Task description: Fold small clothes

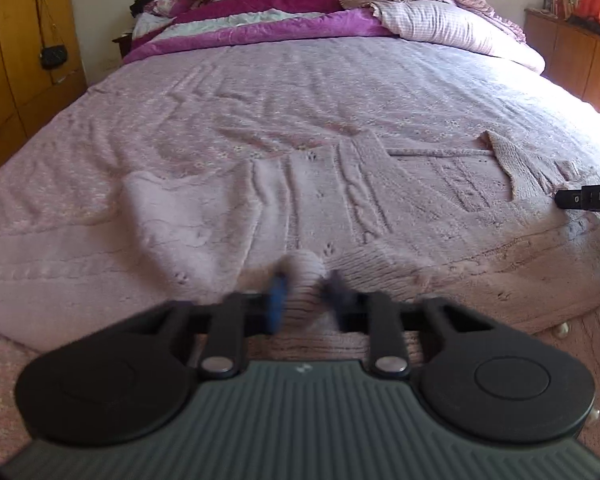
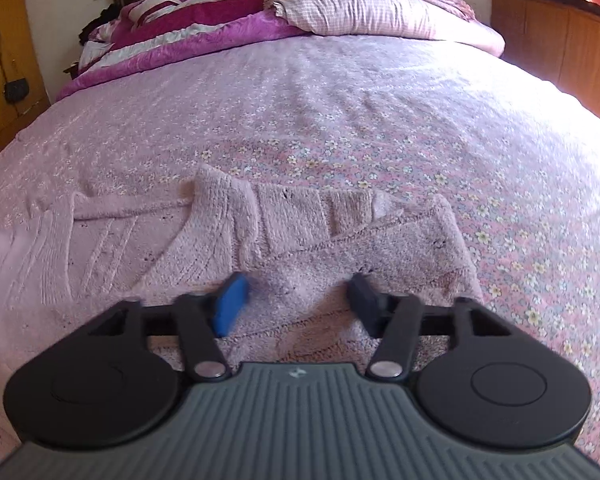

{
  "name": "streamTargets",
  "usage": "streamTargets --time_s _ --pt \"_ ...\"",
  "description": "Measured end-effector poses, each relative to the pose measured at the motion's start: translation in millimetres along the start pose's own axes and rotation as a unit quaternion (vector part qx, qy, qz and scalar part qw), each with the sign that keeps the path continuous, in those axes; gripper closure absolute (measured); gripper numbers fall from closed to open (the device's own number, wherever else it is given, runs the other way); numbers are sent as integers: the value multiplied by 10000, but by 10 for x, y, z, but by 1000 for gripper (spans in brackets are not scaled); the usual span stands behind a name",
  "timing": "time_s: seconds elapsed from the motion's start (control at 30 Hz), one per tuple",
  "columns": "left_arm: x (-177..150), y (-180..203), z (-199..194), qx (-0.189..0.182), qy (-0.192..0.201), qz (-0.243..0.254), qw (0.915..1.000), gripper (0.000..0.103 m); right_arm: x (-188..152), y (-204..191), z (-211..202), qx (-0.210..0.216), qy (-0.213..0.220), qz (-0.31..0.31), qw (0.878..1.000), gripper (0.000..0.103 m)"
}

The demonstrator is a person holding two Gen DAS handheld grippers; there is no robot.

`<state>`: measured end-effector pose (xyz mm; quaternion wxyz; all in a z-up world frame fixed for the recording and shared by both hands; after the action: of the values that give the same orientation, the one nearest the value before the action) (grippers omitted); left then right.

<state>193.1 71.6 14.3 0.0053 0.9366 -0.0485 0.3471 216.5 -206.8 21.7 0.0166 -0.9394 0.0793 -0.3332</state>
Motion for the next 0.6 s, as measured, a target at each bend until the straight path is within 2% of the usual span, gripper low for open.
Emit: streamTargets --time_s 0.03,0.07,0.1,0.27,0.4,0.47,0.6 --pt "0 20 -11 21 37 41 10000 87 2 3 -9 33 12 -21 10000 69" --pt "5 36 -31 39 90 84 9999 89 8 16 -18 89 16 -40 10000 85" --pt "12 54 -62 43 168 117 9998 89 12 34 -29 171 26 -10 9998 93" --pt "124 94 -277 84 611 161 9980 90 17 195 -212 626 464 282 9966 98" --pt "280 141 -345 233 940 280 9949 90 113 278 -389 611 982 422 9924 103" --pt "352 145 -263 324 895 304 9950 90 178 284 -423 528 1175 385 9909 103" --pt "404 149 -6 447 614 450 9961 90 235 287 -338 624 1060 303 9919 103"
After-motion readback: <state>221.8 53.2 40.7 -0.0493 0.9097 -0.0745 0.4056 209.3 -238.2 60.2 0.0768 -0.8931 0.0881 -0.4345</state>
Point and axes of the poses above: each gripper's, at about its wrist camera, not at the fingertips, and z roughly the way its jaws point, y to its right, x to its top, the point moved 2 cm from there along z, roughly the way its jaws point, and after that the axes turned 8 degrees about -y, right-handed, at the moved point
